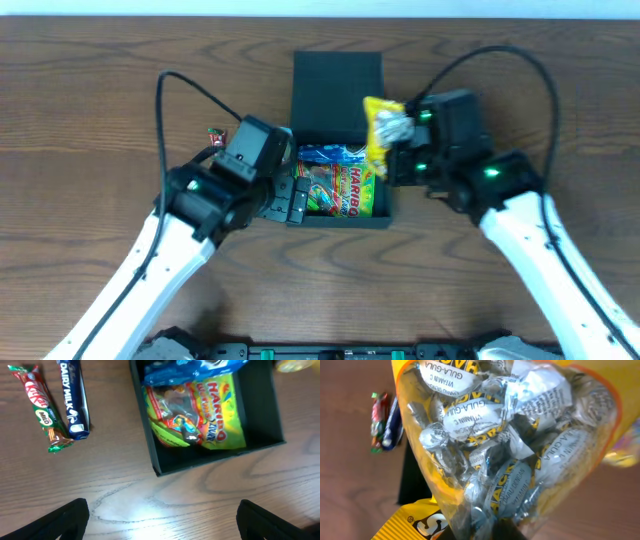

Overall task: Pack container
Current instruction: 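Grasp the yellow Hacks bag with the right gripper, then lower the Hacks bag into the box with the right gripper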

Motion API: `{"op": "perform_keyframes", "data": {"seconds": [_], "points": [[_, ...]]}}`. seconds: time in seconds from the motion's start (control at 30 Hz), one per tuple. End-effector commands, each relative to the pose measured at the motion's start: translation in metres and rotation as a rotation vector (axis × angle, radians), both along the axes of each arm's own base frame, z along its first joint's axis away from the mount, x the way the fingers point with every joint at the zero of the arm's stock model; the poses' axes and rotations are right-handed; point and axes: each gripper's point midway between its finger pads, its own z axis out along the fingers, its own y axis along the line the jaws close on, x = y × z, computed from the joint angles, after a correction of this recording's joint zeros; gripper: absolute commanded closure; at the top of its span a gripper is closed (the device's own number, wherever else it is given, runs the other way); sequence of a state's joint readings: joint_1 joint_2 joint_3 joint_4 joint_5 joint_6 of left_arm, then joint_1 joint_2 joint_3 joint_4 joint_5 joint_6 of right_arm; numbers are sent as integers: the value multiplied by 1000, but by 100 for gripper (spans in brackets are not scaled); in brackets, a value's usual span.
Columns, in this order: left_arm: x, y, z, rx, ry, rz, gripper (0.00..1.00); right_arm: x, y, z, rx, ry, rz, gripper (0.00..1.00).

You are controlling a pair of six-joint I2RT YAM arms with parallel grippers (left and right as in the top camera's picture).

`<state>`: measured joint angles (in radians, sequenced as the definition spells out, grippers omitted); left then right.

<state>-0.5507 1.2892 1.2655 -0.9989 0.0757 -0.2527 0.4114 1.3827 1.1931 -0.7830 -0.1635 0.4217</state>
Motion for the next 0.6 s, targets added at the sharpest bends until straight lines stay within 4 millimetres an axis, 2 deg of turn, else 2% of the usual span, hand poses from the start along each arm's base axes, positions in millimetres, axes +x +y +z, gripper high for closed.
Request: {"op": "perform_keyframes", "data": {"seconds": [0.0, 0.1, 0.23, 0.47, 0.57], "points": [[-11, 7, 35, -70, -93, 15, 5, -6, 16, -18, -2, 64, -45, 99], [-27, 17, 65, -124, -190, 9, 5, -10, 29, -39, -50, 106, -46, 99], [-43, 28, 85, -157, -257, 10, 5, -8, 42, -60, -81, 130, -29, 99], [-59, 38, 85, -149, -250, 11, 5, -6, 71, -68, -48, 114, 22, 99], [-59, 39, 85, -147, -247, 11, 5, -7, 64, -79, -92, 135, -16, 99]]}}
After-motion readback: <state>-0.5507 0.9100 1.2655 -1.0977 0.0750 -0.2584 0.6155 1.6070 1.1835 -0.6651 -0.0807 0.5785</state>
